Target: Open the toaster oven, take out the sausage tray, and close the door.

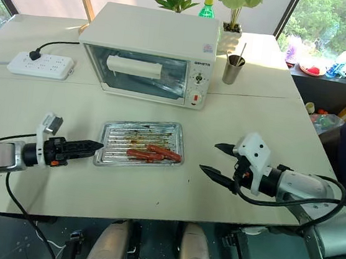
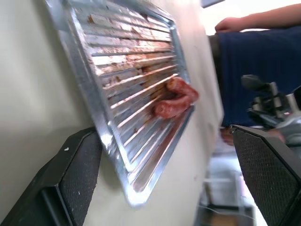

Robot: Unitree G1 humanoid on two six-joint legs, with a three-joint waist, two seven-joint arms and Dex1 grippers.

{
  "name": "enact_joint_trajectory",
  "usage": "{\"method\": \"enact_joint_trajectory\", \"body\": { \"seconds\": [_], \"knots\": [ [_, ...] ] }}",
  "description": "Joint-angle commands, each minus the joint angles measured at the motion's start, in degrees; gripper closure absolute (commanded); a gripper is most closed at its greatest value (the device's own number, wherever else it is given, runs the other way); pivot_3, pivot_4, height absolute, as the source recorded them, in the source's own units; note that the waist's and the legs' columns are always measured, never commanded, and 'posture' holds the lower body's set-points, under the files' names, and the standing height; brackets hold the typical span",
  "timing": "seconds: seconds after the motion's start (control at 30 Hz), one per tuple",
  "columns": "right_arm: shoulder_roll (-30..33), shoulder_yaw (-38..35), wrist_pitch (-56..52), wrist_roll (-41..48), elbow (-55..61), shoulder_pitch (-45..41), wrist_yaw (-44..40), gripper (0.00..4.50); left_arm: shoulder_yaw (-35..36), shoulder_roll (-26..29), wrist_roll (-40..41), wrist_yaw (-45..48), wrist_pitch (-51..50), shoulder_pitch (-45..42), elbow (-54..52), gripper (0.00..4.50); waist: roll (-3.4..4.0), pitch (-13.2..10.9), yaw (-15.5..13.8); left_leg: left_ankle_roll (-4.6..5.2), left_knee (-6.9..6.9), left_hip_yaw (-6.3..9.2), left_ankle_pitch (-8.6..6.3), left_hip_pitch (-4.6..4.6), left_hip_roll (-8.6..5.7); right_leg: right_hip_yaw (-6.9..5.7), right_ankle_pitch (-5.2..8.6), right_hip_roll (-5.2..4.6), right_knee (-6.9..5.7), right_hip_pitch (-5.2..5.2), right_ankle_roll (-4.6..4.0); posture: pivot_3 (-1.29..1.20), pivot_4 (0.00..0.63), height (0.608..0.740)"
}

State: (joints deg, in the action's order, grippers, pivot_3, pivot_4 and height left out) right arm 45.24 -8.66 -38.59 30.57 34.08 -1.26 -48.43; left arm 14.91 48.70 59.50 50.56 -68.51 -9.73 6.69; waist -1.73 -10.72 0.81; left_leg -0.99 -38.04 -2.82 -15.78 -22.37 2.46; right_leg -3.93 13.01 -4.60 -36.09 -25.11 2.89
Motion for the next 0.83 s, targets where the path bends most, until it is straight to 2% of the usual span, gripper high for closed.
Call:
{"method": "enact_joint_trajectory", "body": {
  "seconds": [0.03,0.1,0.2,0.27,0.4,0.53,0.67,0.83],
  "knots": [
    [0.0,1.5,2.2,0.0,-0.8,-1.2,-1.3,0.77,4.0,2.9,-6.3,-2.6,5.0,6.3,-3.4,0.03,0.01,0.0,0.0,0.00,0.02,0.00,0.00,0.00,0.01,0.00,0.00,-0.01,0.00,-0.01,-0.01,0.00,0.150,0.717],
    [-0.2,3.0,3.3,-0.7,-2.0,-1.9,-1.8,0.77,6.6,3.4,-8.4,-2.7,8.9,10.6,-6.6,0.03,0.03,0.0,-0.1,-0.01,0.03,-0.02,0.00,-0.01,0.02,0.00,0.01,-0.01,0.00,-0.06,-0.07,0.00,0.150,0.717],
    [-1.0,5.3,4.7,-1.4,-5.1,-5.0,-2.7,0.77,16.8,3.3,-9.2,-3.0,12.8,19.4,-12.5,0.03,0.03,0.0,0.2,-0.01,0.05,-0.15,-0.01,-0.02,0.11,0.01,0.00,-0.01,0.03,-0.13,-0.18,0.00,0.150,0.717],
    [-1.1,6.0,5.4,-1.3,-6.4,-6.2,-3.4,0.77,21.1,3.3,-9.5,-1.6,14.4,23.7,-15.7,0.03,-0.01,0.0,0.2,-0.02,0.05,-0.18,-0.01,-0.05,0.15,0.01,-0.02,0.00,0.04,-0.22,-0.21,0.00,0.150,0.717],
    [-0.7,7.0,7.3,-1.6,-9.0,-7.8,-5.7,0.77,27.8,2.7,-11.4,0.2,19.5,29.4,-21.6,0.03,0.06,-0.1,-1.4,-0.02,0.05,-0.14,-0.01,-0.20,0.13,-0.11,-0.01,-0.04,0.09,-0.31,-0.26,0.00,0.150,0.717],
    [0.6,7.4,7.7,-0.7,-10.6,-9.9,-9.1,0.77,35.1,5.7,-7.8,4.6,18.3,30.8,-28.5,0.03,0.09,-0.1,-1.9,-0.06,-0.01,-0.10,-0.03,-0.21,0.12,-0.30,-0.03,-0.14,0.42,-0.30,-0.26,0.00,0.150,0.717],
    [1.7,6.6,6.1,1.3,-11.3,-12.4,-11.9,0.77,38.6,9.6,-5.9,8.8,17.2,30.1,-30.8,0.03,0.17,-0.2,-1.6,-0.05,-0.01,-0.20,-0.02,-0.46,0.12,-0.45,-0.11,-0.17,0.64,-0.15,-0.26,0.00,0.150,0.717],
    [3.1,5.2,4.2,3.7,-10.8,-13.8,-13.5,0.77,38.4,14.8,-4.7,12.1,16.3,26.6,-32.1,0.03,0.21,-0.2,-1.5,-0.03,-0.01,-0.16,-0.02,-0.74,0.12,-0.62,-0.17,-0.02,0.60,-0.34,-0.20,0.00,0.150,0.717]
  ]
}}
